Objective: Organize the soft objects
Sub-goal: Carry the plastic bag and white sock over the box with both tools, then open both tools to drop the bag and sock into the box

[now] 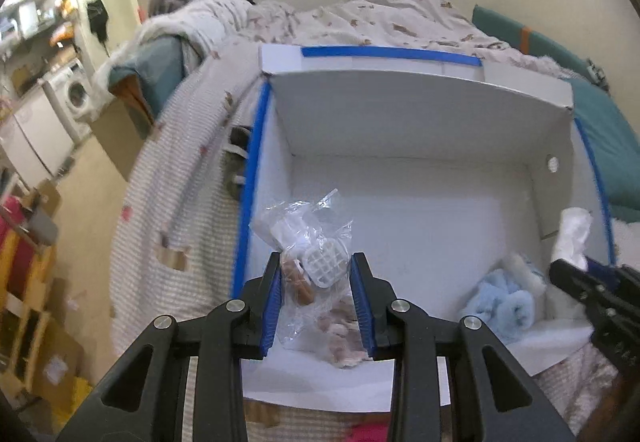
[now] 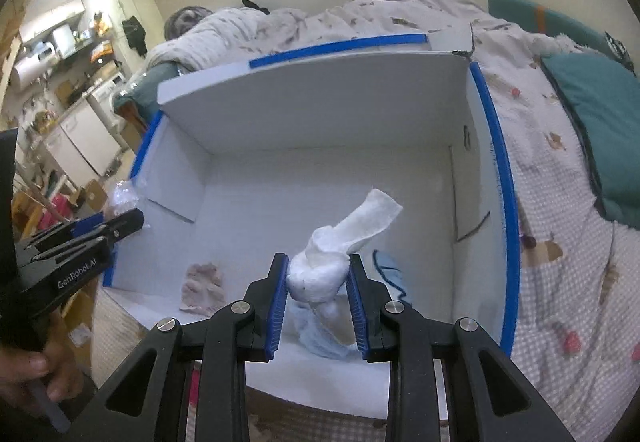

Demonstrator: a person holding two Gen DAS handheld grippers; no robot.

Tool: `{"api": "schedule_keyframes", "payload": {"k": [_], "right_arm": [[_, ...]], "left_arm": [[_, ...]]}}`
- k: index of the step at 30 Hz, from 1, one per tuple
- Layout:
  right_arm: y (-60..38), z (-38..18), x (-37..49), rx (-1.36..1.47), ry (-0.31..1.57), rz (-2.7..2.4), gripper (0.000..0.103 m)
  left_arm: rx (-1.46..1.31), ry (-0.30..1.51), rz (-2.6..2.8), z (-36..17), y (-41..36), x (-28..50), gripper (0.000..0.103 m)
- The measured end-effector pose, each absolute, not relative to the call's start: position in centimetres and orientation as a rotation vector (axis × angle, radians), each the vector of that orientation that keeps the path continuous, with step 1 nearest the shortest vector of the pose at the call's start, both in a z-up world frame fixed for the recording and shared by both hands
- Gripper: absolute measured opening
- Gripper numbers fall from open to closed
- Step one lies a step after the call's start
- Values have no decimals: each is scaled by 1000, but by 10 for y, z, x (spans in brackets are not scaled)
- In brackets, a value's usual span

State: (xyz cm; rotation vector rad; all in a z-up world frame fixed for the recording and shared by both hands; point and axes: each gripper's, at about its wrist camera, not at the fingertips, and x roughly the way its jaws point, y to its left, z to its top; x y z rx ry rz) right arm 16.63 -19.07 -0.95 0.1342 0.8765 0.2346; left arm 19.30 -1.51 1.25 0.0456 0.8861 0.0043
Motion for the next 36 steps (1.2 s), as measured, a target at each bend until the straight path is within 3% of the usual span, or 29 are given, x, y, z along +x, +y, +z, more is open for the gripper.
{"api": "schedule_keyframes", "payload": {"k": [23,27,29,30,31,32,36], "right_arm": [[-183,-26,177,116,933,235,31],[-183,-27,178,122,933,242,31],[-185,-27,178,143,934,252,40],[-186,-26,178,159,933,259,51],[-188,-25,178,182,930,264,74],[-190,-24,178,203,921,266,79],[-189,-20,179,202,899,268,80]], "left_arm": [[34,966,10,-10,-13,203,33],[37,973,14,-11,-14,202,49],[39,966,12,-9,-16,201,57],[40,965,5,-8,-17,200,62],[40,964,0,-7,-17,200,65],[40,961,-5,-7,-17,199,66],[56,960,-9,-6,-19,199,66]]}}
